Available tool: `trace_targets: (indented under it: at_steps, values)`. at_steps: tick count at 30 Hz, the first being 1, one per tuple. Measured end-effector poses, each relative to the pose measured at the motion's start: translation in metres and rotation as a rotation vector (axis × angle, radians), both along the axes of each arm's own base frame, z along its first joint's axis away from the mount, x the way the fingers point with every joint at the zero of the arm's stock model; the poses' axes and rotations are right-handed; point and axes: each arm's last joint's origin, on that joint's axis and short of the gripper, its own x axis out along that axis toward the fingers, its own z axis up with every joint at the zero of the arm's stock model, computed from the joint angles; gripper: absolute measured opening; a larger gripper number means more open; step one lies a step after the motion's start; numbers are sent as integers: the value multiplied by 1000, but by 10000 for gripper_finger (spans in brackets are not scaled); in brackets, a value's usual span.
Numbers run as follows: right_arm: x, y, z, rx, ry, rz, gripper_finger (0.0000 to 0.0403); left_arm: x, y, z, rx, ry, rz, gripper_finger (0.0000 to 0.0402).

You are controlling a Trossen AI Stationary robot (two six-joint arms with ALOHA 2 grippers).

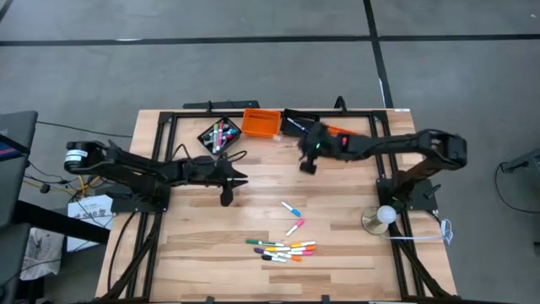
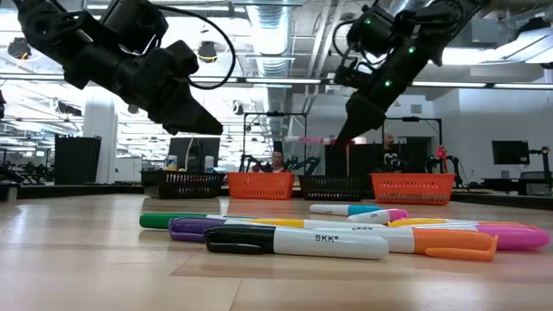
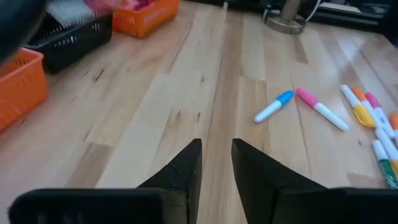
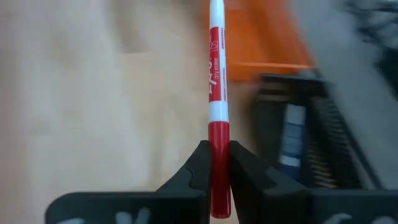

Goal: Pick & Place Markers
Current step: Put the small red marker into the right black bin, then put the small green marker into the right black bin

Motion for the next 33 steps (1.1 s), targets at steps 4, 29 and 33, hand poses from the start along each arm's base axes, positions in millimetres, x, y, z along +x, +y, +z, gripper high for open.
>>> trace_targets:
  at_steps: [4,29,33]
  values:
    - [-18,-35,12,-21,-29,-123,20,2,0,-1,2,-17,0,88]
    - [-21,-85,-19,-12,-10,-234,92,4,0,1,2,-44,1,88]
    - [-17,-68,-1,-19,-75,-179,106,4,0,1,2,-39,1,88]
